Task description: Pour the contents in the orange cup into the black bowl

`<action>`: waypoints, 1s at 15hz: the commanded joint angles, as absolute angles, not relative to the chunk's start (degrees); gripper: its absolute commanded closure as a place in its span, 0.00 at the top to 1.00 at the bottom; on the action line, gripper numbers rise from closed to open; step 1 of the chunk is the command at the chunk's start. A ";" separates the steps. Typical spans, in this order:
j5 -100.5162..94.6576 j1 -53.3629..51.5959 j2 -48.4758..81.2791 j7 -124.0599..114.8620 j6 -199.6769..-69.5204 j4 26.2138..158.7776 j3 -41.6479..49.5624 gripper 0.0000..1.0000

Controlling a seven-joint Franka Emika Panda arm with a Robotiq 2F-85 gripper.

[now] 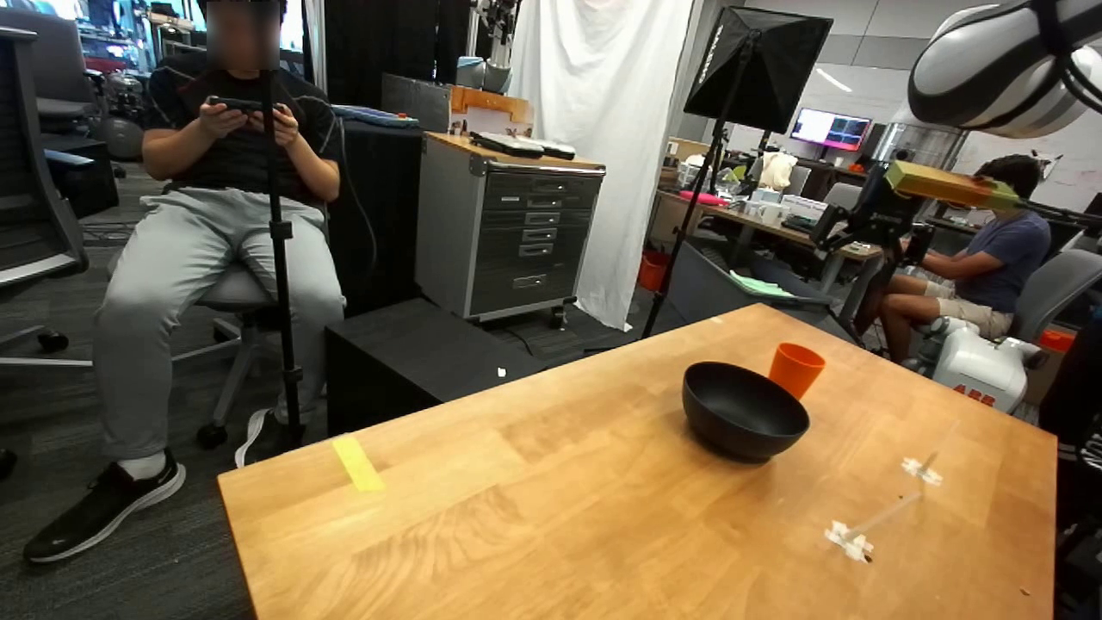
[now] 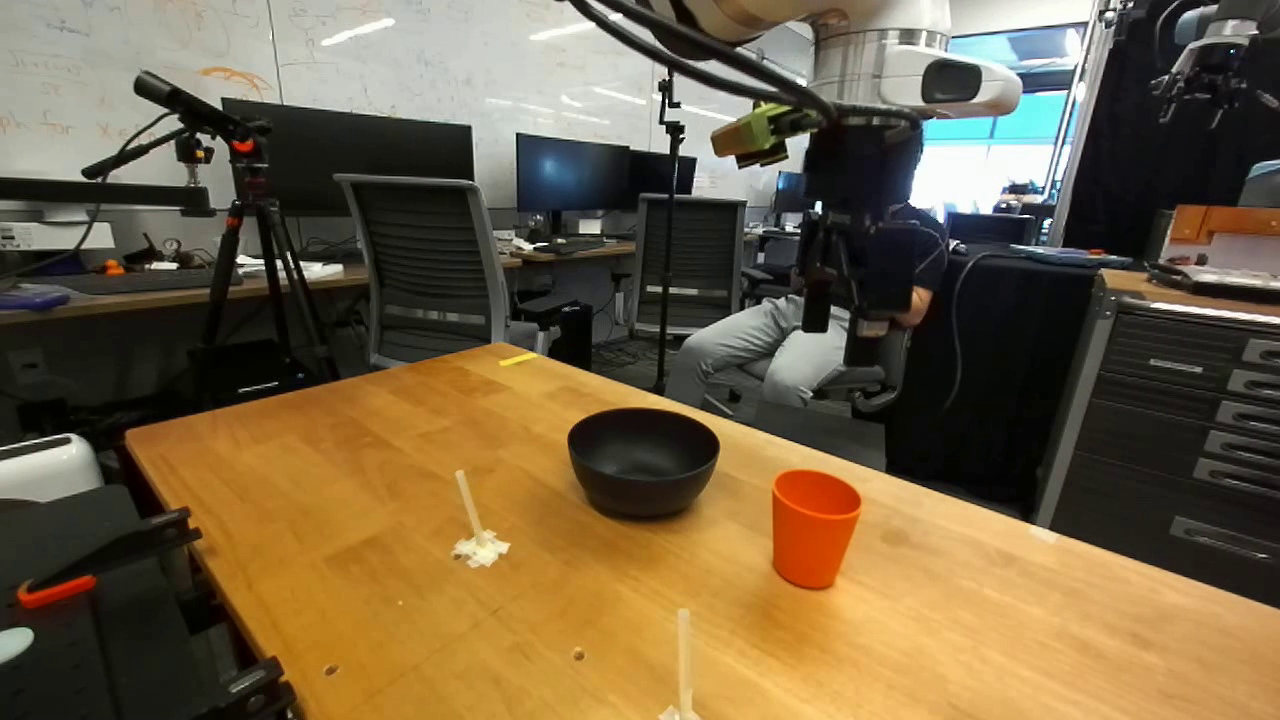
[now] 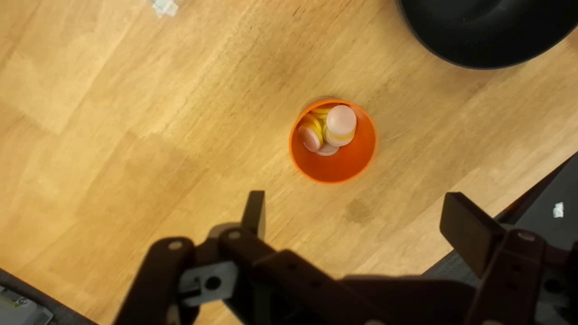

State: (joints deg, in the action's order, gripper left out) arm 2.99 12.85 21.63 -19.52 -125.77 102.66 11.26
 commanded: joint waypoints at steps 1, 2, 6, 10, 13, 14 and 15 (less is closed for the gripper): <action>4.69 13.21 22.90 -19.36 -128.60 102.41 12.10 1.00; 4.97 13.51 23.56 -19.33 -128.76 102.04 12.13 1.00; 4.44 13.51 23.74 -19.35 -127.68 102.66 12.51 1.00; 4.38 13.61 22.71 -19.77 -127.47 103.00 13.05 1.00; 4.38 13.58 22.50 -19.88 -127.44 103.15 13.05 1.00; 4.38 13.58 22.50 -19.89 -127.44 103.19 13.05 1.00; 4.38 13.57 22.50 -19.91 -127.44 103.22 13.06 1.00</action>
State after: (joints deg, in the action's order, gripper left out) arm 4.05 14.10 22.38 -20.18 -127.65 103.44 12.40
